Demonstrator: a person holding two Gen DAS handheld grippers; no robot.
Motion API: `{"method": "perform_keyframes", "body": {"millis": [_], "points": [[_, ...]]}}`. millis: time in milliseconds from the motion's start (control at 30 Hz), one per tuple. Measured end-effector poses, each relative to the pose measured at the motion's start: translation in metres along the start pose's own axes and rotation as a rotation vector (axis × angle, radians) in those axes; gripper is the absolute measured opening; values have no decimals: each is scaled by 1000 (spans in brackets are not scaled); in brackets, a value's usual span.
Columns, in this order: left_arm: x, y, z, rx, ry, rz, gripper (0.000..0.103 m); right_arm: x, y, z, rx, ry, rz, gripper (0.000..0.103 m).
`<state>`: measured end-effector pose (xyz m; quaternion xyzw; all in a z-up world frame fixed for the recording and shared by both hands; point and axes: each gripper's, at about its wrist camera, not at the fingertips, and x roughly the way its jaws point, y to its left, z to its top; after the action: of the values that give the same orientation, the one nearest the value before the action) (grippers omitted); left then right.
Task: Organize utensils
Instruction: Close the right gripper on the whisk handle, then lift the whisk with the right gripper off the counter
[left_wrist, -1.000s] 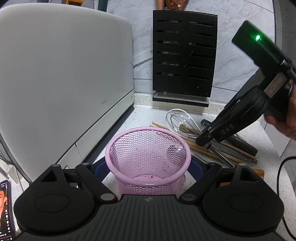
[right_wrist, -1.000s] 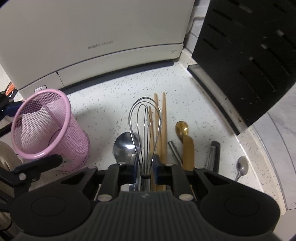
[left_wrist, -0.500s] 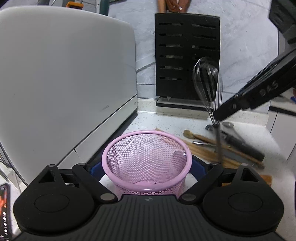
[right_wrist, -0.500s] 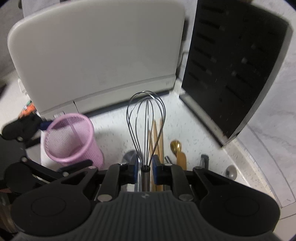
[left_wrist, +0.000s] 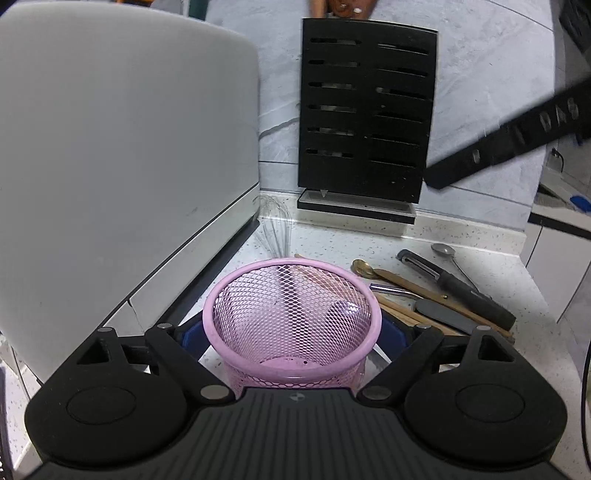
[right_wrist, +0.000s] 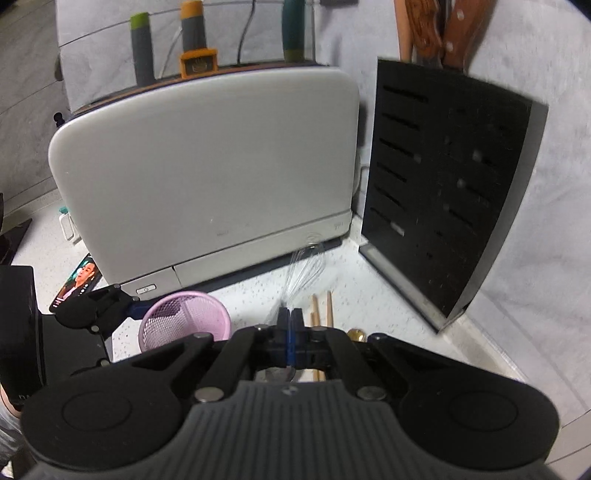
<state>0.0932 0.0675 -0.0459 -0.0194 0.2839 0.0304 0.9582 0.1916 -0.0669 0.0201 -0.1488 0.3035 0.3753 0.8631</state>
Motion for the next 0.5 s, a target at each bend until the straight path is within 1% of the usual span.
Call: {"method": "perform_keyframes", "body": {"millis": [67, 100, 167, 300, 333, 400, 433, 500], "points": [[2, 4, 2, -22, 7, 7, 103, 12, -6, 0, 28, 38, 15, 0], [2, 5, 2, -23, 8, 10, 103, 18, -10, -1, 46, 53, 23, 3], [5, 8, 4, -29, 17, 17, 103, 30, -15, -1, 93, 81, 46, 4], [6, 13, 5, -40, 28, 33, 103, 55, -21, 4, 188, 115, 71, 9], [7, 15, 6, -44, 29, 40, 103, 61, -21, 7, 200, 115, 68, 13], [8, 19, 7, -52, 31, 52, 103, 75, -20, 13, 224, 112, 66, 38], [9, 21, 7, -55, 33, 54, 103, 83, -20, 16, 239, 110, 66, 40], [10, 24, 8, -61, 36, 60, 103, 100, -19, 22, 267, 124, 73, 41]]}}
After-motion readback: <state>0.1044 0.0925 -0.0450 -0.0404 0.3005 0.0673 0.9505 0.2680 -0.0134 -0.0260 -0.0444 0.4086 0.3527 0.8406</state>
